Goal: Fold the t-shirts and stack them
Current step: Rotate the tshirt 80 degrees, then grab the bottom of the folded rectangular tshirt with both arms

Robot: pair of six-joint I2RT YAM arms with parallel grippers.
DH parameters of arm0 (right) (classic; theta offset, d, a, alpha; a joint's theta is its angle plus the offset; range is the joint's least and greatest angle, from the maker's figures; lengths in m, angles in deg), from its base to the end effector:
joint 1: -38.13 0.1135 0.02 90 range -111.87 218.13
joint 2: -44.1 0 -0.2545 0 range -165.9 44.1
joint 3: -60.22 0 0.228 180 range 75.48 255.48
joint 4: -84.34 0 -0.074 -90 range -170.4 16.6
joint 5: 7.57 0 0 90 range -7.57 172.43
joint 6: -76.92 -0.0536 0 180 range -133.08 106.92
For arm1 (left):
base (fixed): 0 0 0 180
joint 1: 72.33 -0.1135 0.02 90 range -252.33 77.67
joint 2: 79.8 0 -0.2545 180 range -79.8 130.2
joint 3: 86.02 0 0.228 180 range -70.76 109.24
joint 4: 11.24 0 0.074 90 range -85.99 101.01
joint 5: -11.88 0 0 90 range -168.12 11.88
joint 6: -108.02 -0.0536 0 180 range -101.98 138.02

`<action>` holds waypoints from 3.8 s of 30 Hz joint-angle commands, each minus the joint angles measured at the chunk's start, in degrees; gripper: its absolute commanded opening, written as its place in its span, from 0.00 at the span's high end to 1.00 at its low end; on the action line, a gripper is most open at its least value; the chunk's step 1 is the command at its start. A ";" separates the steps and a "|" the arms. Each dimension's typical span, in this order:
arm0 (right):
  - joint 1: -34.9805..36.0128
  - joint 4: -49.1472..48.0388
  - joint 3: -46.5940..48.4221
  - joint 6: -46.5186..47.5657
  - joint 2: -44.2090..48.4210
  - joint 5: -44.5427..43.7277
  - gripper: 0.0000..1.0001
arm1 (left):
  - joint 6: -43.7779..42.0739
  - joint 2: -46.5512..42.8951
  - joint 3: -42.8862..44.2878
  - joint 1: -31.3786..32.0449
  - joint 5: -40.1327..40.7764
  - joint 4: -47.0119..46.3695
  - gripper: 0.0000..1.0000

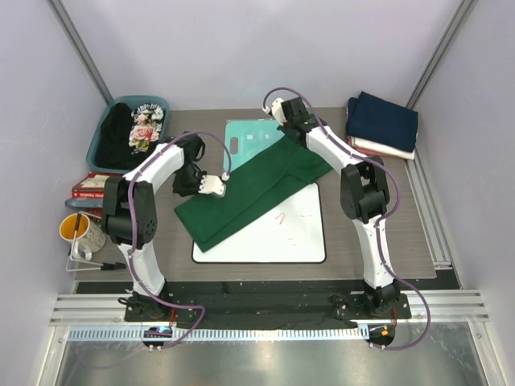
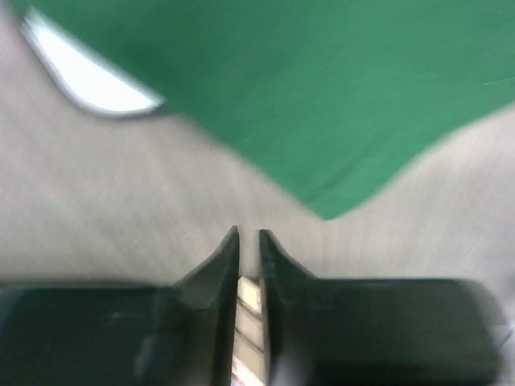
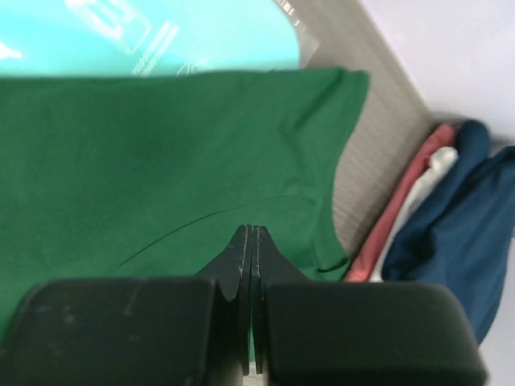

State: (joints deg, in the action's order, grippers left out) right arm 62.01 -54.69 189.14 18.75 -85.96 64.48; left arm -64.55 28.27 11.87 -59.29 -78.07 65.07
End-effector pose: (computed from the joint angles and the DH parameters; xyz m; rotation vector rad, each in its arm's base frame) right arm 0.4680 0.1891 0.2199 -0.9297 2.1037 -0.4321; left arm 0.3226 -0.0747 0.1878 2.2902 2.0763 0.0551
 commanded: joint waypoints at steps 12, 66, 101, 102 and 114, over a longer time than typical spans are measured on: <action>-3.40 -0.05 7.62 2.80 -13.63 -1.38 0.99 | -9.46 6.62 9.05 7.17 -17.02 22.10 1.00; -6.83 -14.12 -12.03 10.40 16.12 4.92 0.00 | 17.97 -25.62 -10.81 30.38 -10.61 -26.86 0.00; 14.96 -14.01 -94.94 47.80 74.43 45.73 0.24 | -12.09 -29.94 -56.53 28.89 -42.33 -63.61 0.00; 15.40 -15.24 -95.47 47.45 72.95 45.64 0.25 | -12.62 -29.07 -56.44 28.89 -42.85 -63.69 0.00; 17.43 -12.80 -92.84 45.69 69.15 44.15 0.66 | -13.41 -26.07 -55.74 28.89 -43.74 -63.52 0.71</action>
State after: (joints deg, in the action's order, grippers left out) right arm 78.97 -70.62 95.44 65.99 -15.95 108.91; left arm -77.20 1.28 -43.48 -30.40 -120.25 -0.28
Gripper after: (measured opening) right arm 0.422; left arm 0.529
